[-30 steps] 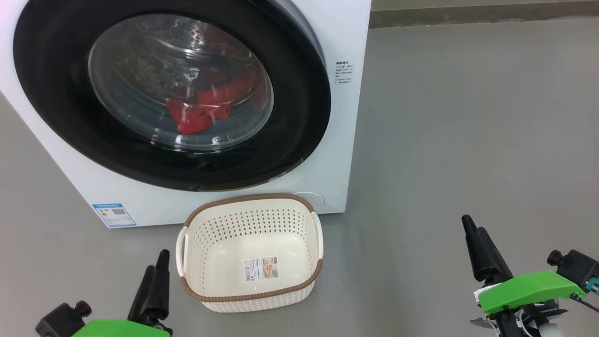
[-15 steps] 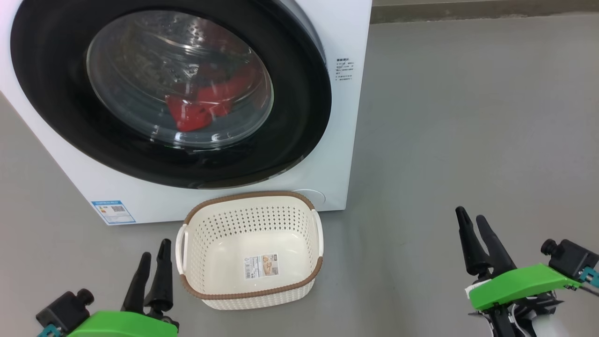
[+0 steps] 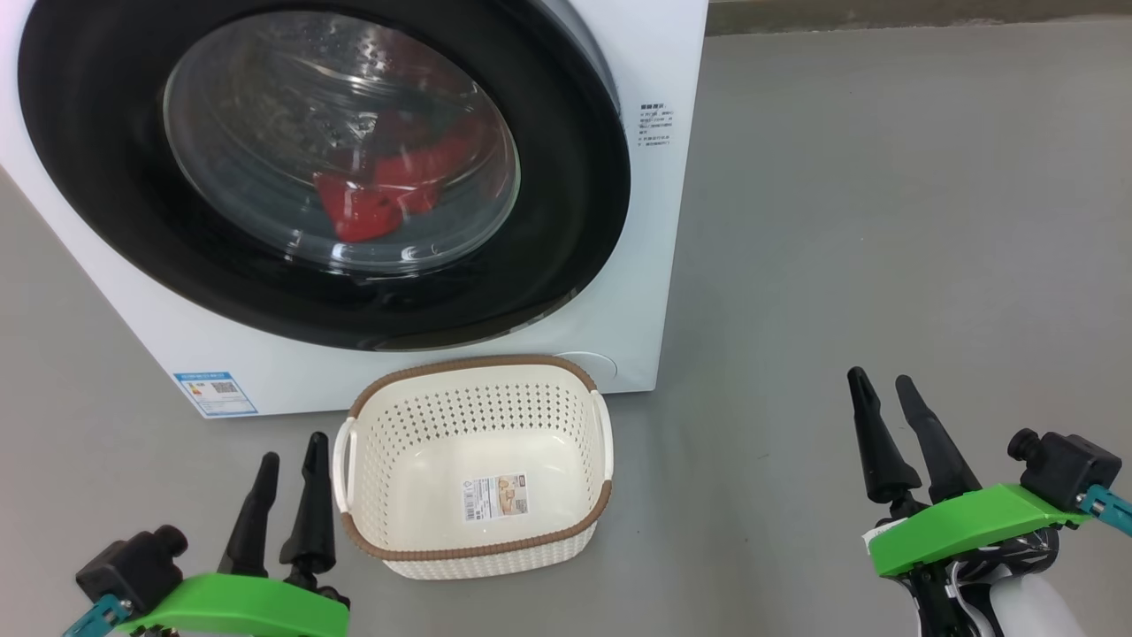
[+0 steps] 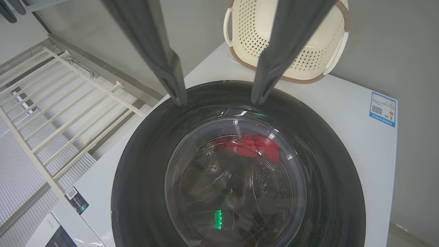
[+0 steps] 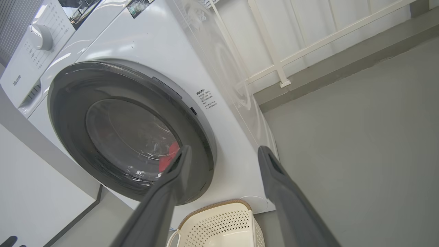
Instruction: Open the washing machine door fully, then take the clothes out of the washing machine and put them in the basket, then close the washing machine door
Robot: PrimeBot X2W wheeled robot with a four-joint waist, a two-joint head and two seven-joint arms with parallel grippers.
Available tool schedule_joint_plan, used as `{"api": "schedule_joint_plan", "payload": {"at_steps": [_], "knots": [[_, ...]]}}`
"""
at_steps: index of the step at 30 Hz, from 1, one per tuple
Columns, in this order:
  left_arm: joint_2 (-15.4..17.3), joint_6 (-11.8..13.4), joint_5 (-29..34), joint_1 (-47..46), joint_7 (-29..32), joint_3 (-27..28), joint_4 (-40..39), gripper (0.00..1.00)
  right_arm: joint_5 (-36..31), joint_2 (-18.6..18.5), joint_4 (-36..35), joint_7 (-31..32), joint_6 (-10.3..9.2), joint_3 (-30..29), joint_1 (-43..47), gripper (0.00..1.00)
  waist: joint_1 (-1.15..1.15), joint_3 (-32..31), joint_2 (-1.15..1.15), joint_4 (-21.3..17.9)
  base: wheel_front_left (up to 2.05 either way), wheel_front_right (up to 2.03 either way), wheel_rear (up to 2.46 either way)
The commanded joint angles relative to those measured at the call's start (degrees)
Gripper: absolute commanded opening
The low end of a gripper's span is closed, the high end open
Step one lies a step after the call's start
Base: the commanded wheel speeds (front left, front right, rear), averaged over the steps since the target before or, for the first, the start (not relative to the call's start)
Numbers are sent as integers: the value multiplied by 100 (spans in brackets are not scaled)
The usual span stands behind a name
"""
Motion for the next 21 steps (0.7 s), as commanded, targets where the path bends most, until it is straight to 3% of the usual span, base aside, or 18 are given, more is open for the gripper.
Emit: {"api": "schedule_joint_plan", "payload": {"at_steps": [1,21], "knots": [[110,61,192,-250,-81,104,-188,100,-229,-74,-180,-87,-3,95,-275,100,0,-1,0,1,0,0,0],[125,126,1293,-338,-403,74,-205,100,-1171,-88,-170,-408,-4,250,-407,100,0,-87,0,-2,0,0,0]]}}
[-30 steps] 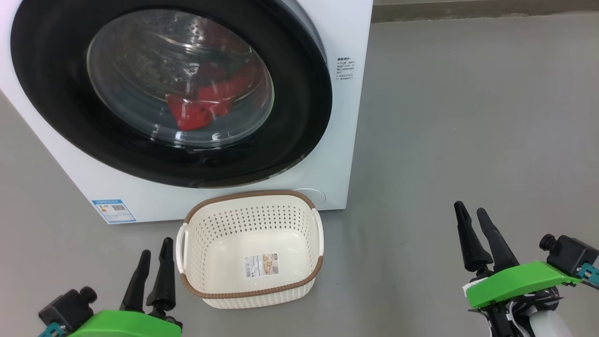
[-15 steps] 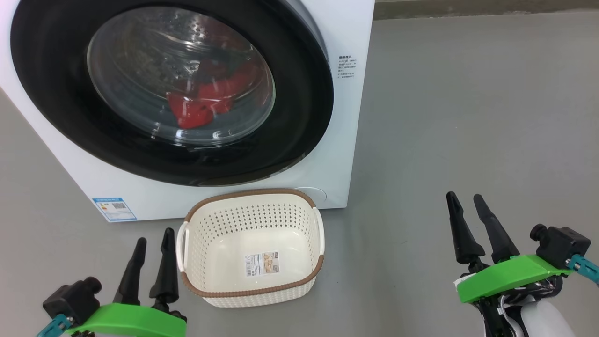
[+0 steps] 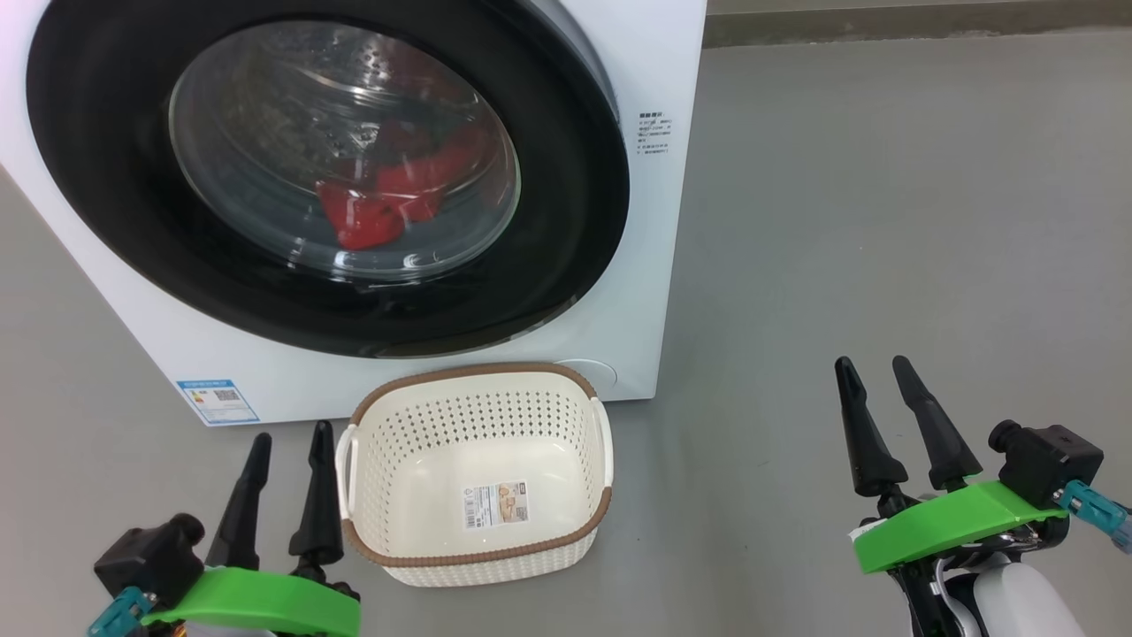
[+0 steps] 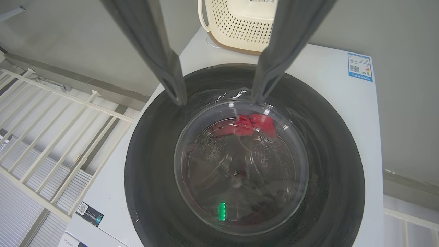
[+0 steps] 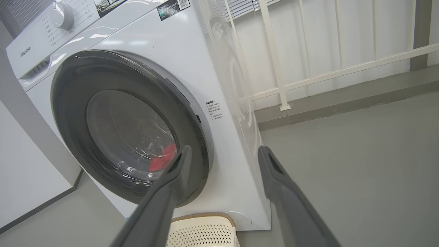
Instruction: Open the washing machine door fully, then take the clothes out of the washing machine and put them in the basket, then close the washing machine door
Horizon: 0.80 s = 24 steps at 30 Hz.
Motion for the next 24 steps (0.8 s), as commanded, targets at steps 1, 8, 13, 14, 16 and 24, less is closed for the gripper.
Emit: {"api": "schedule_joint_plan", "payload": {"at_steps": [1,8,13,14,16,24], "knots": [[119,33,195,-254,-111,116,-194,100,-212,-67,-158,-99,-4,152,-328,100,0,-4,0,1,0,0,0],[124,63,630,-304,-229,109,-207,100,-652,-75,-198,-217,-4,183,-376,100,0,-12,0,12,0,0,0],[128,69,951,-351,-314,100,-224,100,-973,-80,-247,-302,-4,222,-418,100,0,4,0,23,0,0,0],[129,67,1012,-362,-331,98,-228,100,-1037,-81,-253,-318,-4,231,-424,100,0,6,0,24,0,0,0],[131,65,1129,-381,-365,99,-235,100,-1162,-83,-257,-352,-4,251,-436,100,0,9,0,24,0,0,0],[136,56,1471,-427,-472,125,-305,100,-1460,-87,-249,-459,-4,321,-468,100,0,13,0,17,0,0,0]]}}
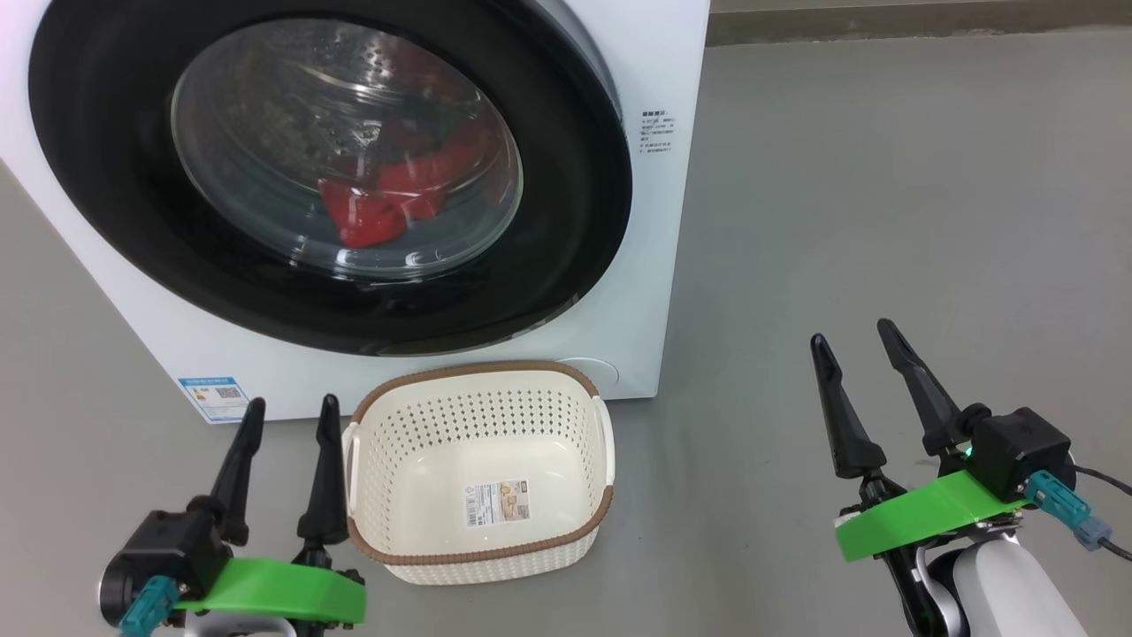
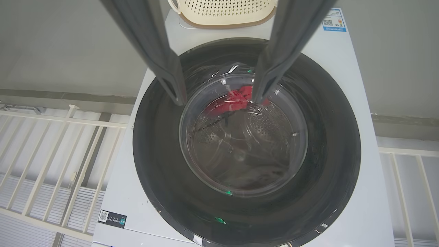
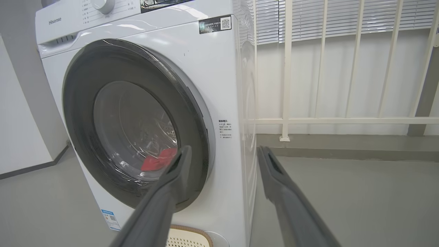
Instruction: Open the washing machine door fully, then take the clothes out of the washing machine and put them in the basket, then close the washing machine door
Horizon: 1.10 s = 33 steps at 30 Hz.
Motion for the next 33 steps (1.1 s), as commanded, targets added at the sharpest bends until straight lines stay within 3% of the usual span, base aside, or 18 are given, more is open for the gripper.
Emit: {"api": "schedule_joint_plan", "payload": {"at_steps": [1,29,30,31,33], "knots": [[103,7,48,-268,-69,163,-181,100,-32,-47,-155,-37,-4,164,-217,100,0,1,0,-1,0,0,0],[103,2,-70,-226,-69,171,-267,100,289,-120,48,-37,-4,195,-244,100,0,53,0,-13,0,0,0],[103,-1,-70,-224,-69,173,-281,100,294,-120,50,-37,-4,189,-251,85,0,65,0,-8,0,0,0],[103,-3,-72,-223,-69,175,-293,100,298,-121,52,-37,-4,179,-260,54,0,78,0,-1,0,0,0],[103,-5,-70,-231,-69,174,-326,100,307,-127,40,-37,-4,158,-290,26,0,142,0,17,0,0,0]]}}
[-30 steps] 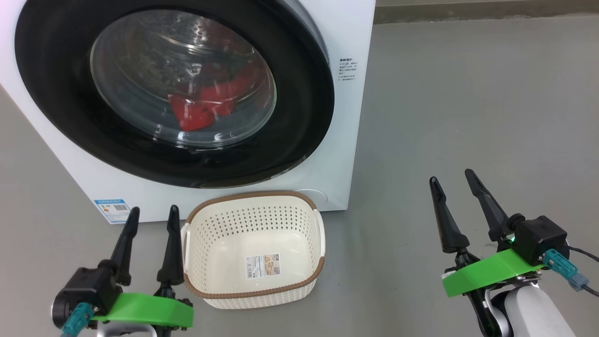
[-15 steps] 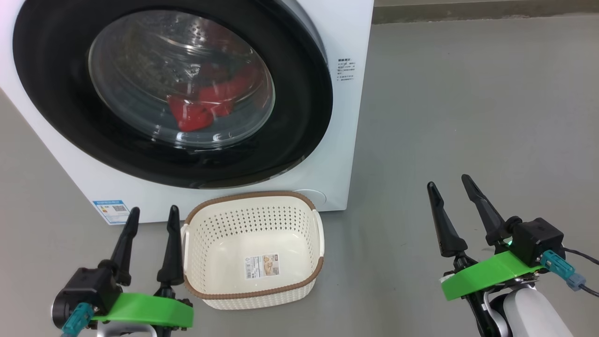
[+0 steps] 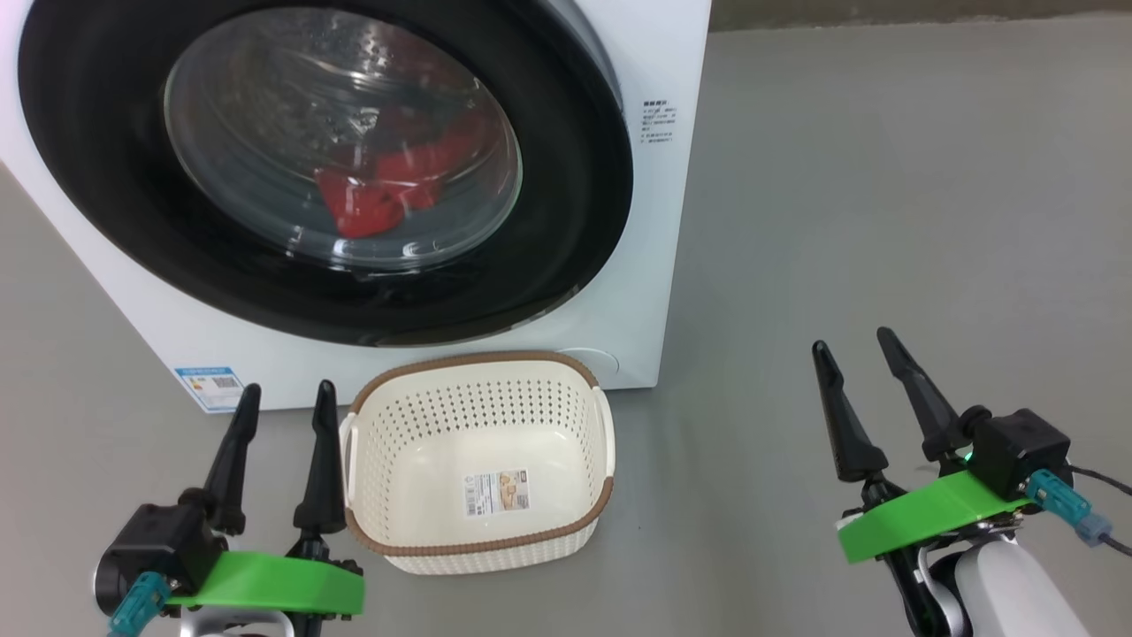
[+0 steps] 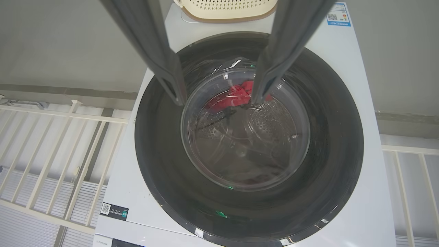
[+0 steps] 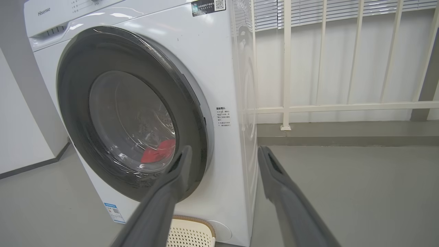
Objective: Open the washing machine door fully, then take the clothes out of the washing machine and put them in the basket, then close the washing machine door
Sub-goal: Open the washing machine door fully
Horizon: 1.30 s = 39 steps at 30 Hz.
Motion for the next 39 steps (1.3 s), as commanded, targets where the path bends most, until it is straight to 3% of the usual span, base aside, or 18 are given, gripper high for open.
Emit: {"api": "schedule_joint_plan", "payload": {"at_steps": [1,2,9,14,23,39], "knots": [[102,-3,-5,-188,-69,165,-185,100,98,-57,-150,-37,-4,70,-293,11,0,80,0,29,0,0,0],[102,-2,-5,-204,-69,158,-208,100,106,-71,-157,-37,-4,65,-324,0,0,126,0,42,0,0,0],[102,29,-8,-394,-69,97,-456,100,644,-53,-175,-37,-4,-75,-698,0,0,557,0,146,0,0,0],[102,68,1,-571,-69,12,-724,100,1691,-57,-11,-37,-4,-170,-1139,0,0,883,0,240,0,0,0],[102,83,-198,-749,-69,-71,-1031,100,3552,-590,294,23,-4,290,-2012,0,0,1384,0,393,0,0,0],[102,76,-145,-1123,-69,-272,-1474,100,6386,-1315,382,1696,-4,735,-3876,0,0,2493,0,776,0,0,0]]}}
